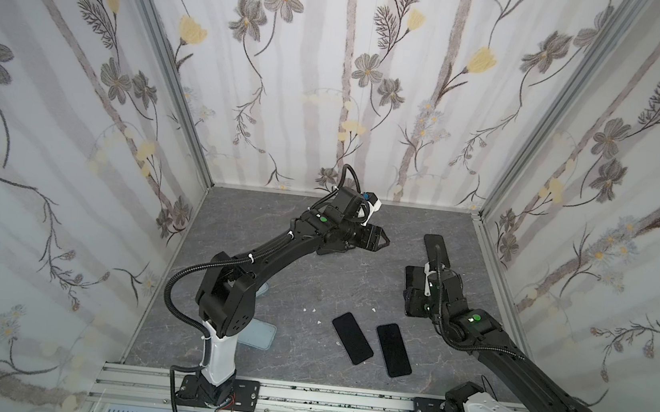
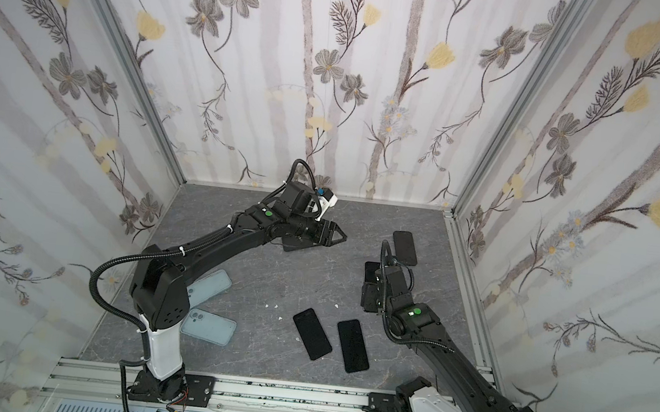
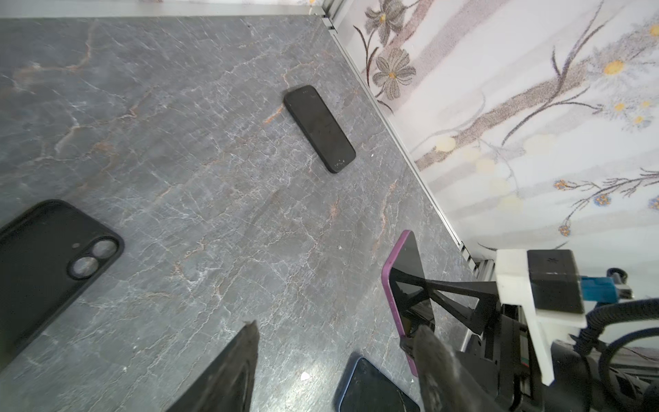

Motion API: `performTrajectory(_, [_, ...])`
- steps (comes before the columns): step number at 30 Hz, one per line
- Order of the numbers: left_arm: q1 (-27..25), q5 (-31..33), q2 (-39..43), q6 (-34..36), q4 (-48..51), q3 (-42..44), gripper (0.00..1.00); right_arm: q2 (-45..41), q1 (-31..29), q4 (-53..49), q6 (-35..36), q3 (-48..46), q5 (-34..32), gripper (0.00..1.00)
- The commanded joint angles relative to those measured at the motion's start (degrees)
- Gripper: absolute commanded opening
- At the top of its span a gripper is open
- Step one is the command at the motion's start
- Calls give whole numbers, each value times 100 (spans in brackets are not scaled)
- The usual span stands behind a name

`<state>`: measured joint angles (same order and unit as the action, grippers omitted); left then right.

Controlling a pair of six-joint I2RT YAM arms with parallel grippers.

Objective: Put the phone into the phone case
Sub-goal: 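Bring the phone to the left gripper and grasp its end with the left gripper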

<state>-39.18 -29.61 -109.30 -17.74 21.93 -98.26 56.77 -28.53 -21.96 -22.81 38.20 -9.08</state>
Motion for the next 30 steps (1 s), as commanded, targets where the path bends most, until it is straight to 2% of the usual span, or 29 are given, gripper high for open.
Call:
performTrajectory(1, [-48, -507, -104, 115, 162, -106, 69, -100, -165, 569, 411, 128, 178, 64])
performTrajectory(5, [-115, -1140, -204, 42, 145, -150, 68, -134, -452, 768, 627, 253, 196, 64])
performTrajectory(12, [-209, -1508, -219, -17, 94, -36, 61, 49, -842, 1007, 756, 411, 218, 64])
performTrajectory(18, [-208, -1564, -126, -53, 18, 158, 39, 270, -1086, 1129, 752, 452, 66, 65])
performTrajectory(27, [-169, -1490, 177, -219, -228, 583, 15, 222, -1226, 1190, 681, 452, -132, 65])
performTrajectory(30, [-128, -1423, 314, -348, -348, 653, 6, 181, -1249, 1148, 650, 637, -180, 70])
